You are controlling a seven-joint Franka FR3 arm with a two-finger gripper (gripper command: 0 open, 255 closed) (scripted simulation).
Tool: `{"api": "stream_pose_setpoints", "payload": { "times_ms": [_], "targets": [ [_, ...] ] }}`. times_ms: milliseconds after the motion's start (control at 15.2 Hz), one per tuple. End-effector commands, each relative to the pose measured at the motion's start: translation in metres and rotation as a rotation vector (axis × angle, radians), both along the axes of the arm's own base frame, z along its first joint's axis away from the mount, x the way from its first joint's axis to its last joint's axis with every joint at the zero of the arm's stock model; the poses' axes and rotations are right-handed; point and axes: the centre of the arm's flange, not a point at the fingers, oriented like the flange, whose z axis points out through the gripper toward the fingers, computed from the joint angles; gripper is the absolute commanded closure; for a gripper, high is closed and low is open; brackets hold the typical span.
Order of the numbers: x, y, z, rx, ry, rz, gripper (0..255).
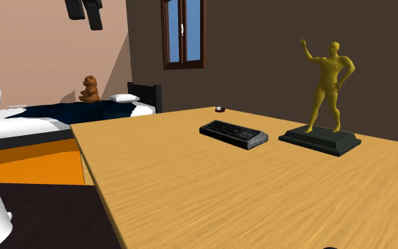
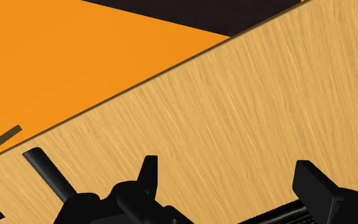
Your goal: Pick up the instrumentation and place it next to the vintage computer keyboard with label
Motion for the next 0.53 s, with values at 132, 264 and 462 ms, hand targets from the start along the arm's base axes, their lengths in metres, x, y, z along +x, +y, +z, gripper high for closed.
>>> {"api": "stream_pose_setpoints", "payload": {
  "times_ms": [132, 264, 462],
  "targets": [
    [0.016, -0.017, -0.014, 0.0, 0.007, 0.023, 0],
    [0.032, -0.034, -0.028, 0.0, 0.014, 0.046, 0],
    [0.057, -0.059, -0.049, 0.0, 0.024, 0.08, 0]
  ]
}}
